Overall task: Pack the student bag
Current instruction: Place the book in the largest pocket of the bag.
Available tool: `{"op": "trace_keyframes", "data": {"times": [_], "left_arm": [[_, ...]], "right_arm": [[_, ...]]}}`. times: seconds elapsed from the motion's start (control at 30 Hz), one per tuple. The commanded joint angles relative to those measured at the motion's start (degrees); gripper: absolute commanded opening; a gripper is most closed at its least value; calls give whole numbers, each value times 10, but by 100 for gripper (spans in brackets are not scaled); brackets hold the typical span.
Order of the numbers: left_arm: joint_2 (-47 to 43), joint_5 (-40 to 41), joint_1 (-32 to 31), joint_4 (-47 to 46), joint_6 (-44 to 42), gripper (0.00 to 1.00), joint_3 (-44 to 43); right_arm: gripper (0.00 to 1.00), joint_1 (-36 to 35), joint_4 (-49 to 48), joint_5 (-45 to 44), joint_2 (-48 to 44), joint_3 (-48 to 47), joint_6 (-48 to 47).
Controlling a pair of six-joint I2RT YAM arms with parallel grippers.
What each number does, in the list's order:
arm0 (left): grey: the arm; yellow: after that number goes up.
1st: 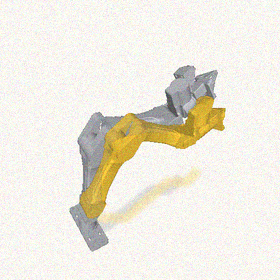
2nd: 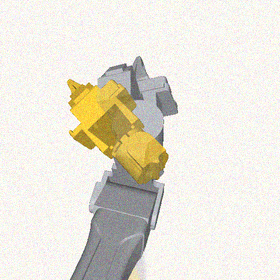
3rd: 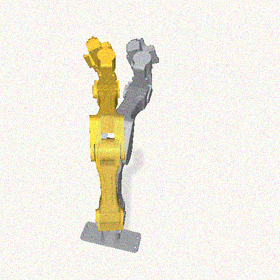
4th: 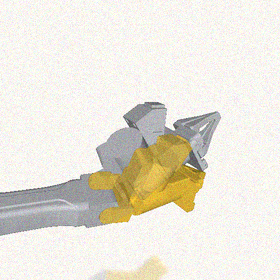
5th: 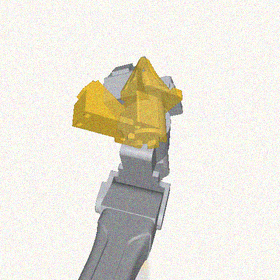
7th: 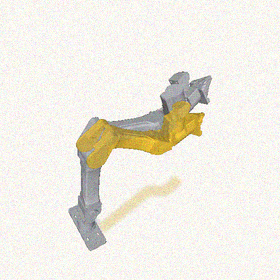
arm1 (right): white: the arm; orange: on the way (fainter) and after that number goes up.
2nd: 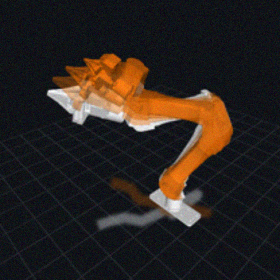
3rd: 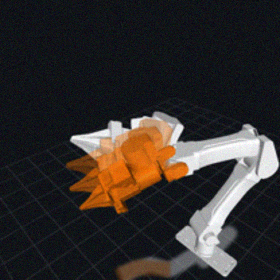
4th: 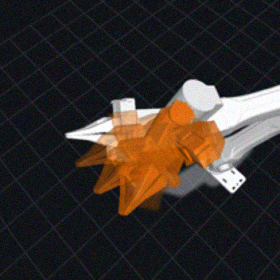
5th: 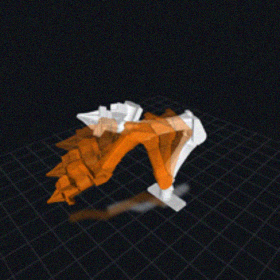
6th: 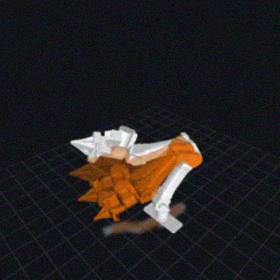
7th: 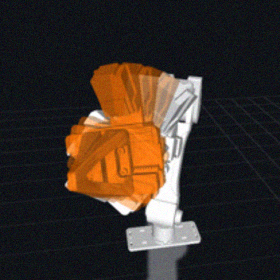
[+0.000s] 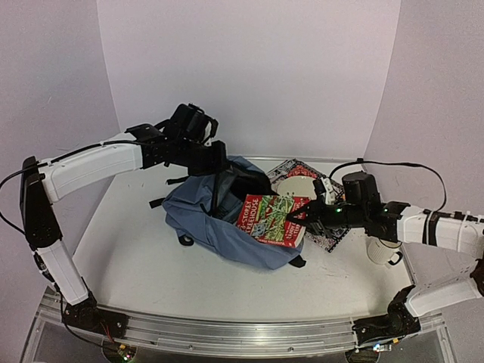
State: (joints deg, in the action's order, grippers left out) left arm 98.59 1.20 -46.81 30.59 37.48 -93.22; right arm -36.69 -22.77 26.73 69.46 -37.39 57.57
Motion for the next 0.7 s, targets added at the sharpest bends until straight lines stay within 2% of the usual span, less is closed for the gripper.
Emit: {"op": "trace_keyframes", "data": {"times": [0.0,0.33,0.67], "left_arm": [[-61,-47,5,-92,10,0,1],[-110,-123,4,-92,-4,0,53],[-153,-166,5,-104,10,0,76]], "right_arm": [[0,-4,-101,23,1,-39,12],[0,-14,-246,-57,87,-91,50],[0,-76,-314,-158,238,-164,57]]}}
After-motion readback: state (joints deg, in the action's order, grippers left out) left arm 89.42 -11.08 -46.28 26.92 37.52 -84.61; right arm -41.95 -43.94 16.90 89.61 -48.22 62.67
